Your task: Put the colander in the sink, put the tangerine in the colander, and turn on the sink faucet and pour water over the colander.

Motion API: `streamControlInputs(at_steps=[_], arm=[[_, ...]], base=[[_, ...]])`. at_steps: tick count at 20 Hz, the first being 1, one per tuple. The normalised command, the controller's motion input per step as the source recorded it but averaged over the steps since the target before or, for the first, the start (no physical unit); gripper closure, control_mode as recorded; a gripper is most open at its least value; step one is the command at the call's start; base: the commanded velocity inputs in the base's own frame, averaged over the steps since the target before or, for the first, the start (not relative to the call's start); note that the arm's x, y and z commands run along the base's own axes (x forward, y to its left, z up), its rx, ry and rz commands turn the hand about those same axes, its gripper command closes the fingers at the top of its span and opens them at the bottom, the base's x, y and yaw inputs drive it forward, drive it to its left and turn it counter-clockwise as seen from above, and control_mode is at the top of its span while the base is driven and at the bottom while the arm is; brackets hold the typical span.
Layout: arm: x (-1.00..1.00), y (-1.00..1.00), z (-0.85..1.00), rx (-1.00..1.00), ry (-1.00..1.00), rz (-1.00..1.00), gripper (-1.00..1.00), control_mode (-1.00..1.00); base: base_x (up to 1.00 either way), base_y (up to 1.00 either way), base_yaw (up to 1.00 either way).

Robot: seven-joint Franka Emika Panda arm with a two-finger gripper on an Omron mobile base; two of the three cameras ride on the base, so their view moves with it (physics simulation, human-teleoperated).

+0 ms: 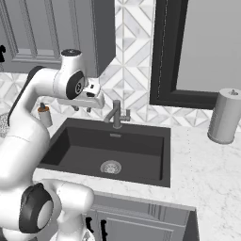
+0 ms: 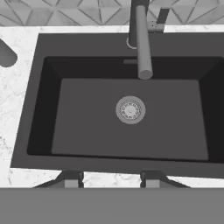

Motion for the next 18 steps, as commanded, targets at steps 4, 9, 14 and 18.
streamControlInputs(at_steps=[4, 9, 14, 18], arm=[[-0.27, 0.05, 0.00, 0.02, -0.07, 0.00, -1.00, -1.00], [-0.51, 0.58, -0.07, 0.00, -0.10, 0.00, -1.00, -1.00], [-0.25, 0.86, -0.09, 0.00, 0.00, -0.19, -1.00, -1.00], [-0.04, 0.79, -0.14, 0.04, 0.00, -0.39, -1.00, -1.00]], base=[[0.00, 0.00, 0.00], [0.00, 0.00, 0.00], [0.00, 0.00, 0.00], [0.00, 0.00, 0.00]])
